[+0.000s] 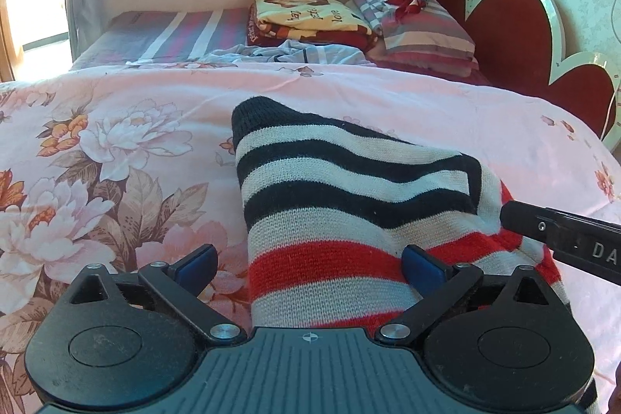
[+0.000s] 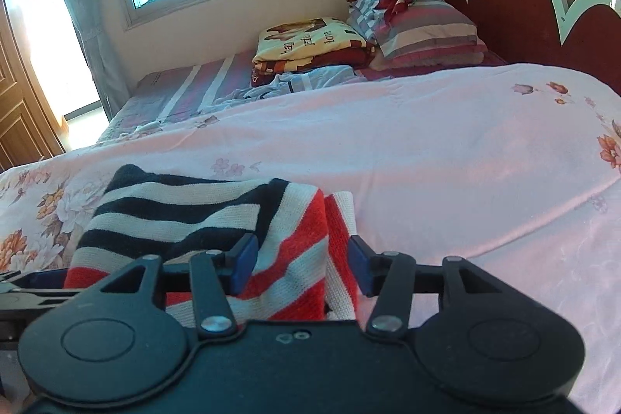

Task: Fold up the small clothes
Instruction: 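Tuck the loose striped edge under with the right tool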

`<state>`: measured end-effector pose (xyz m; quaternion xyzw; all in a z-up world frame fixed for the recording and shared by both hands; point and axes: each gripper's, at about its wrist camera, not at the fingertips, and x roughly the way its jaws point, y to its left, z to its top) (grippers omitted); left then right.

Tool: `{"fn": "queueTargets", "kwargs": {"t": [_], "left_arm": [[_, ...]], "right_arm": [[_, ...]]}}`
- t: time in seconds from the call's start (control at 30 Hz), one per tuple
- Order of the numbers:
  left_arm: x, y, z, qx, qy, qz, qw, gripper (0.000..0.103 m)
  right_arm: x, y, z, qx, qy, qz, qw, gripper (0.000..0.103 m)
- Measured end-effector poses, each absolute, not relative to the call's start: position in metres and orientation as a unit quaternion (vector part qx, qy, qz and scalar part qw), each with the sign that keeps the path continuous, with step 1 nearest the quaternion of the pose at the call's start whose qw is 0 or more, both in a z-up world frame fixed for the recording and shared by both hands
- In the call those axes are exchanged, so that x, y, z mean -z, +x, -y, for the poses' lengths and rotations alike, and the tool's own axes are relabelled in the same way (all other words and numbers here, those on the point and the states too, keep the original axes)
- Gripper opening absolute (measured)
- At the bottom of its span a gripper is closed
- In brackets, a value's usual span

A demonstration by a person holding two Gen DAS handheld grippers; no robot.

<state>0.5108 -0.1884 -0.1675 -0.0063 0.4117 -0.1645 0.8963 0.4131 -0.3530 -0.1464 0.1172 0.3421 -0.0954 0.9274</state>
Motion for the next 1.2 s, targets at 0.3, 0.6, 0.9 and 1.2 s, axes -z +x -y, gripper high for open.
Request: {"fn": "queueTargets", "kwargs": {"t": [0.3, 0.6, 0.9, 1.2], "left_arm": [[0.177, 0.468, 0.176, 0.218, -0.004, -0.396, 0.892, 0.103], [0.183, 0.469, 0.173, 0.202, -0.046, -0.423, 0.882, 0.103], [0.171, 0.460, 0.185, 0.180, -0.031, -0.413, 0.892, 0.103], [0.176, 0.455, 0.187, 0.158, -0.040, -0.420, 0.893, 0.103]], "right_arm": [[0.139, 0.363, 0.321, 0.076, 0.050, -0.339, 0.936, 0.050], [0.168, 0.361, 0.346, 0.056, 0.098, -0.359, 0.927, 0.040], [0.161, 0.356, 0.353, 0.016, 0.056, -0.354, 0.933, 0.025], [0.165, 0.354, 0.369, 0.007, 0.099, -0.354, 0.930, 0.030]]}}
